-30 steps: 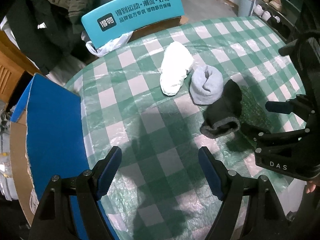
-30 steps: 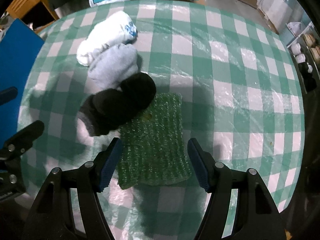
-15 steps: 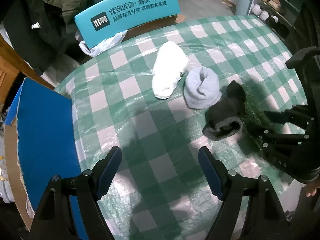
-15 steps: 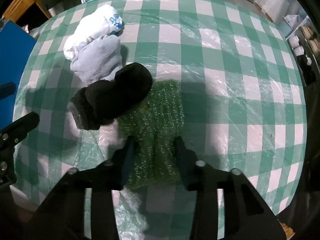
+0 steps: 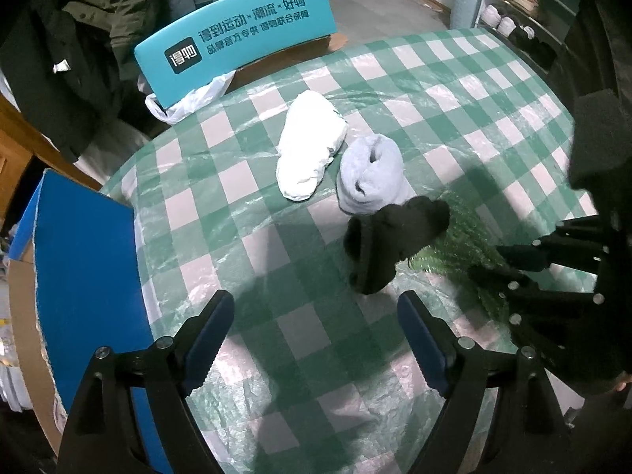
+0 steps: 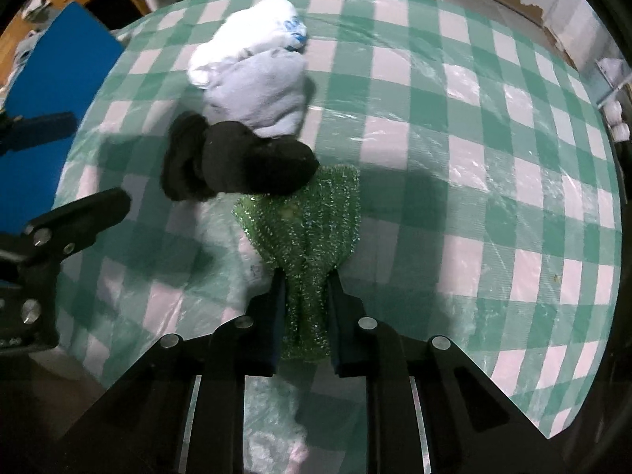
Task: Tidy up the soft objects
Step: 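Grasp the black fuzzy sock with the left gripper while the right gripper grasps the green glittery scrubber, then lift the black sock with the left gripper while the right gripper lifts the green scrubber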
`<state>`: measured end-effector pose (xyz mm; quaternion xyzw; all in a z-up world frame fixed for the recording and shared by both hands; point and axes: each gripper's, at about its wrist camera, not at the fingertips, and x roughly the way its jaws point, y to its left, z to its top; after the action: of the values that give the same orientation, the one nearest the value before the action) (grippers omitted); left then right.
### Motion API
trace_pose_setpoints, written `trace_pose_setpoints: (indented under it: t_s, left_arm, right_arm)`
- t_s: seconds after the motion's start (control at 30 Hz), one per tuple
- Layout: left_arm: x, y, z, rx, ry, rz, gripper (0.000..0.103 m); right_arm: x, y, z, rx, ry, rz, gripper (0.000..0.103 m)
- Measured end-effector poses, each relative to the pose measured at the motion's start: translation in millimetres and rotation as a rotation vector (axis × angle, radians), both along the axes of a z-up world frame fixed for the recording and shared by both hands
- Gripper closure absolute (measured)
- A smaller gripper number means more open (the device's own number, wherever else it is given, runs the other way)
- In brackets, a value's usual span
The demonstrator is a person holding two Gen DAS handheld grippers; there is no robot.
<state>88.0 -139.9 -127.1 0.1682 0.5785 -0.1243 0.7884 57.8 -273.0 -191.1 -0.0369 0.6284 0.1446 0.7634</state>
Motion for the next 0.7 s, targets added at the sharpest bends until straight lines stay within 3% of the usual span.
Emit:
trace_pose_setpoints:
  t_s: [0.37, 0.7]
  left_arm:
    - [3.8, -8.2, -4.5, -0.032, 0.022, 0.001, 0.017]
    - [8.7, -32.3, -11.2, -0.043, 0.027, -0.021, 0.017]
  right_arm:
    - [-14.0, -22.1, 27.5, -0.006, 0.016, -0.067, 0.087]
    - [-27.0, -33.1, 50.3, 0.002, -0.023, -0.165, 0.087]
